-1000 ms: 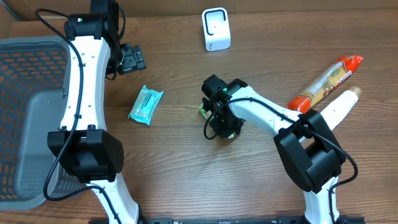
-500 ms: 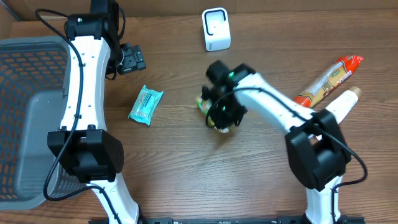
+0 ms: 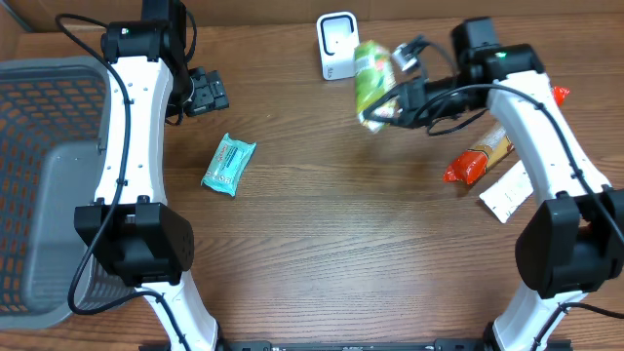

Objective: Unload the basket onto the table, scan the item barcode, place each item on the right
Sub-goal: 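Lift the green juice carton up toward the white scanner, then hold the green juice carton in front of the white scanner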

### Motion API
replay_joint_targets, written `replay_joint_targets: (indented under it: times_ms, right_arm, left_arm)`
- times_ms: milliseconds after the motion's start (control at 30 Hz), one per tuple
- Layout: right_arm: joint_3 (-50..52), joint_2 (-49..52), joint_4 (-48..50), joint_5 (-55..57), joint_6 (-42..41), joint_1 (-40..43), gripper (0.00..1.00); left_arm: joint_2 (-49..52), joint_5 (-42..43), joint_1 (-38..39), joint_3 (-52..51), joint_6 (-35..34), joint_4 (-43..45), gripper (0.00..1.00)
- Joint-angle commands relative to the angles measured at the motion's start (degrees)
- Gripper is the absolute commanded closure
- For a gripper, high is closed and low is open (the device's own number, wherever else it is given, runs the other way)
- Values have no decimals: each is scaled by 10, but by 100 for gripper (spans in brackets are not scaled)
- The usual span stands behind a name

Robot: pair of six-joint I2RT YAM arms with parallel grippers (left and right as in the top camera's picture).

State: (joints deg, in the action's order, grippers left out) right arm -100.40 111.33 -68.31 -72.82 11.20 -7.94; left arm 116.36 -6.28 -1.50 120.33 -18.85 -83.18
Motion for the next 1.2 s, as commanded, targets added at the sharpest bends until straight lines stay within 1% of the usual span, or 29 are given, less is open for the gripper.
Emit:
replay_joint_targets:
  times_ms: [0,200,267,367,467,533,567,633,700,800,900,1000,1033,1100,1167]
  right_arm:
    - [-19,-24,15,-171,24,5,96]
    - [-22,-25,36,-161,19,1,96]
    - [-33,-25,40,-92,-15,-3,96]
    - [-60,-25,47,102,-79,-24,96]
    - [-91,-25,52,344,-122,-67,96]
    - [-98,-25,78,512,-151,-99,96]
    - [-98,-24,98,608,-159,-118,96]
    - [-98,-14,137,748,-154,-144,96]
    - [-98,3,182,847,-118,-161,96]
    - [-98,38,262,950,-57,-172,96]
    - [-98,73,367,1006,0,-170,96]
    - [-98,111,483,1037,109,-163,96]
    - [-98,123,513,1037,163,-162,96]
    - [-98,146,553,1036,274,-162,96]
    - [-98,170,589,1036,353,-162,96]
  left_arm:
    - [5,-5,0,-2,11,-1,0]
    - [5,-5,0,-2,11,-1,0]
    - [5,-5,0,-2,11,-1,0]
    - [5,-5,0,-2,11,-1,1]
    - [5,-5,0,-2,11,-1,1]
    - [5,-5,0,-2,11,-1,1]
    - [5,-5,0,-2,11,-1,0]
    - [5,-5,0,-2,11,-1,0]
    - [5,-5,0,-2,11,-1,1]
    - [5,-5,0,-2,11,-1,0]
    - [5,-5,0,-2,11,-1,0]
    - [5,-5,0,-2,11,-1,0]
    - [5,-5,0,-2,11,-1,0]
    - [5,-5,0,-2,11,-1,1]
    - [5,-5,0,-2,11,-1,1]
